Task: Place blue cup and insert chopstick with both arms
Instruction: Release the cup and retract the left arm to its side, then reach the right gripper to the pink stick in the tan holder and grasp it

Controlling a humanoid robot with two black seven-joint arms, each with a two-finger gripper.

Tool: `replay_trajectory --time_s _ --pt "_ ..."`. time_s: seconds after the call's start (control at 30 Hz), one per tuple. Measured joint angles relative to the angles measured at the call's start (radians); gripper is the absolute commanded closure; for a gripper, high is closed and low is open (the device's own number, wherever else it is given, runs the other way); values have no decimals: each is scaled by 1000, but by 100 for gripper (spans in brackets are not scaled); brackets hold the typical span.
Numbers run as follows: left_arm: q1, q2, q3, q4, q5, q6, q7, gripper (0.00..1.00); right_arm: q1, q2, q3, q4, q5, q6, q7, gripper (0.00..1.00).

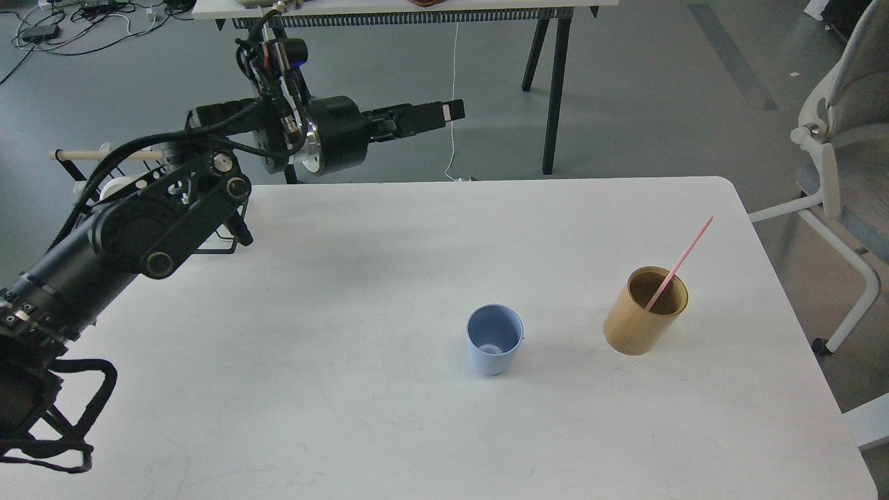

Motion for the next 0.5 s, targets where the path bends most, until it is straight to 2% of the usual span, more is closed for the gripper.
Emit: replay_trajectory --time_s 0.2,0.4,0.5 --pt "-2 29 -18 131 -616 0 2 1 0 3 -1 85 -248 0 1 2" --pt "-2 27 -82 250 -1043 0 0 1 -11 -3 -8 290 -486 -6 1 2" --pt "0 24 -95 306 -1195 0 0 1 -36 -5 -9 358 -625 -57 1 2"
